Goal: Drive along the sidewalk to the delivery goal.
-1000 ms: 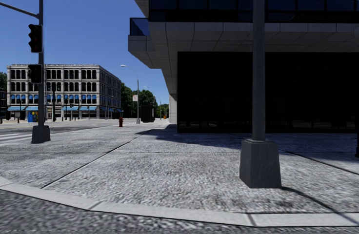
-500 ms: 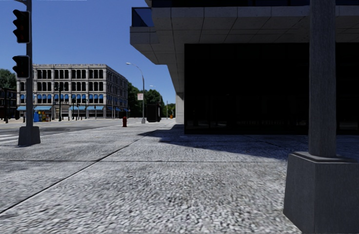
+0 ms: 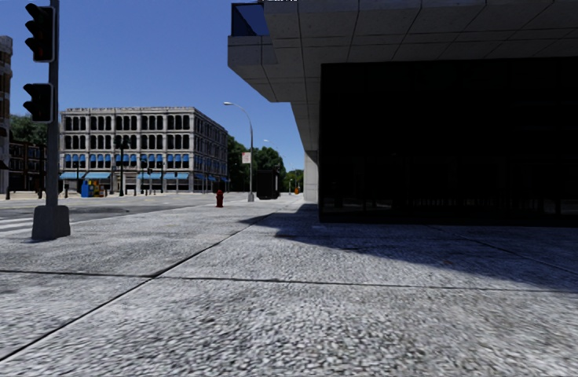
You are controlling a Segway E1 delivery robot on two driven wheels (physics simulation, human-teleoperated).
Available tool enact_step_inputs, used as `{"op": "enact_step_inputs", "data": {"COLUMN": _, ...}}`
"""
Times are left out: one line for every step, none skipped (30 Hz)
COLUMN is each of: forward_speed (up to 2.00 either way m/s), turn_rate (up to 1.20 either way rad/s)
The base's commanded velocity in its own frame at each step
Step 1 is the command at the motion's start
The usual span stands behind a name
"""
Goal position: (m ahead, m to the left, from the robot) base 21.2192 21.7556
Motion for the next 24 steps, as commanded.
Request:
{"op": "enact_step_inputs", "data": {"forward_speed": 1.24, "turn_rate": 0.30}}
{"op": "enact_step_inputs", "data": {"forward_speed": 1.24, "turn_rate": 0.30}}
{"op": "enact_step_inputs", "data": {"forward_speed": 1.24, "turn_rate": 0.30}}
{"op": "enact_step_inputs", "data": {"forward_speed": 1.24, "turn_rate": 0.30}}
{"op": "enact_step_inputs", "data": {"forward_speed": 1.24, "turn_rate": 0.30}}
{"op": "enact_step_inputs", "data": {"forward_speed": 1.24, "turn_rate": 0.30}}
{"op": "enact_step_inputs", "data": {"forward_speed": 1.24, "turn_rate": 0.30}}
{"op": "enact_step_inputs", "data": {"forward_speed": 1.24, "turn_rate": 0.30}}
{"op": "enact_step_inputs", "data": {"forward_speed": 1.24, "turn_rate": 0.28}}
{"op": "enact_step_inputs", "data": {"forward_speed": 1.24, "turn_rate": 0.28}}
{"op": "enact_step_inputs", "data": {"forward_speed": 1.24, "turn_rate": 0.27}}
{"op": "enact_step_inputs", "data": {"forward_speed": 1.24, "turn_rate": 0.27}}
{"op": "enact_step_inputs", "data": {"forward_speed": 1.24, "turn_rate": 0.26}}
{"op": "enact_step_inputs", "data": {"forward_speed": 1.24, "turn_rate": 0.26}}
{"op": "enact_step_inputs", "data": {"forward_speed": 1.24, "turn_rate": 0.26}}
{"op": "enact_step_inputs", "data": {"forward_speed": 1.24, "turn_rate": 0.26}}
{"op": "enact_step_inputs", "data": {"forward_speed": 1.24, "turn_rate": 0.26}}
{"op": "enact_step_inputs", "data": {"forward_speed": 1.25, "turn_rate": 0.26}}
{"op": "enact_step_inputs", "data": {"forward_speed": 1.25, "turn_rate": 0.26}}
{"op": "enact_step_inputs", "data": {"forward_speed": 1.28, "turn_rate": 0.26}}
{"op": "enact_step_inputs", "data": {"forward_speed": 1.28, "turn_rate": 0.26}}
{"op": "enact_step_inputs", "data": {"forward_speed": 1.50, "turn_rate": 0.26}}
{"op": "enact_step_inputs", "data": {"forward_speed": 2.00, "turn_rate": 0.26}}
{"op": "enact_step_inputs", "data": {"forward_speed": 2.00, "turn_rate": 0.26}}
